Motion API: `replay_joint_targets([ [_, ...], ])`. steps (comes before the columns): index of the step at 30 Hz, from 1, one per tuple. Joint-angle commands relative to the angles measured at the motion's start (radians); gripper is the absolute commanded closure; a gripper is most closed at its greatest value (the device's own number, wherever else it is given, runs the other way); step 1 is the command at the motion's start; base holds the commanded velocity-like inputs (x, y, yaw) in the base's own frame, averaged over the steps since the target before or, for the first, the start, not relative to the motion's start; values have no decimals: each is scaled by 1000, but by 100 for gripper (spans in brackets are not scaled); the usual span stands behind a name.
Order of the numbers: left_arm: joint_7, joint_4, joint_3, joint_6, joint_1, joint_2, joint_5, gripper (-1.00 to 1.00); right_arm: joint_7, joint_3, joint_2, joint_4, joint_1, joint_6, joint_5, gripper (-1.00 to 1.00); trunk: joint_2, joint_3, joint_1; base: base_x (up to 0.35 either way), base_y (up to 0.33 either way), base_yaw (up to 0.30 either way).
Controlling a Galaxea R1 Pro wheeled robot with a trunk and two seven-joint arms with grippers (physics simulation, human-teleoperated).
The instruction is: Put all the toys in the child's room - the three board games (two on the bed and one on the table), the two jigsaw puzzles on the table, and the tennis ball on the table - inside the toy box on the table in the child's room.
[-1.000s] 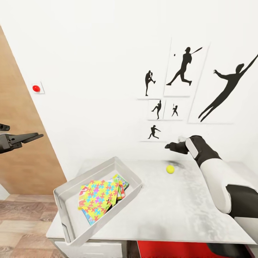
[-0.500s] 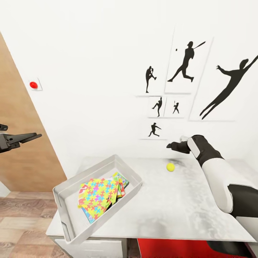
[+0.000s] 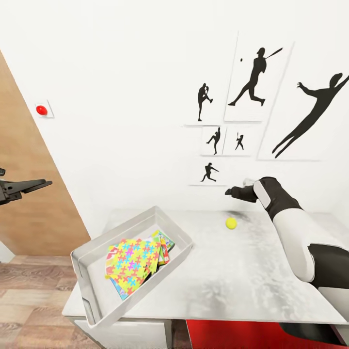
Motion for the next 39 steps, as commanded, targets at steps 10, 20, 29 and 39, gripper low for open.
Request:
replay_joint_targets([
  [10, -3, -1, 2, 11, -1, 18, 0, -100, 4, -3, -3, 1, -30, 7, 6, -100, -2, -19, 1, 0, 0, 0],
  [20, -3, -1, 3, 11, -1, 39, 2, -100, 3, -3, -4, 1, -36, 6, 80, -100, -2, -35, 1, 0, 0, 0],
  [29, -3, -1, 1, 11, -1, 40, 1, -100, 3, -6, -4, 3, -36, 2, 149, -100, -2, -50, 1, 0, 0, 0],
  [39, -3, -6, -2, 11, -1, 40, 2, -100, 3, -6, -3, 3, -35, -1, 157, -100, -2, -66, 1, 0, 0, 0],
])
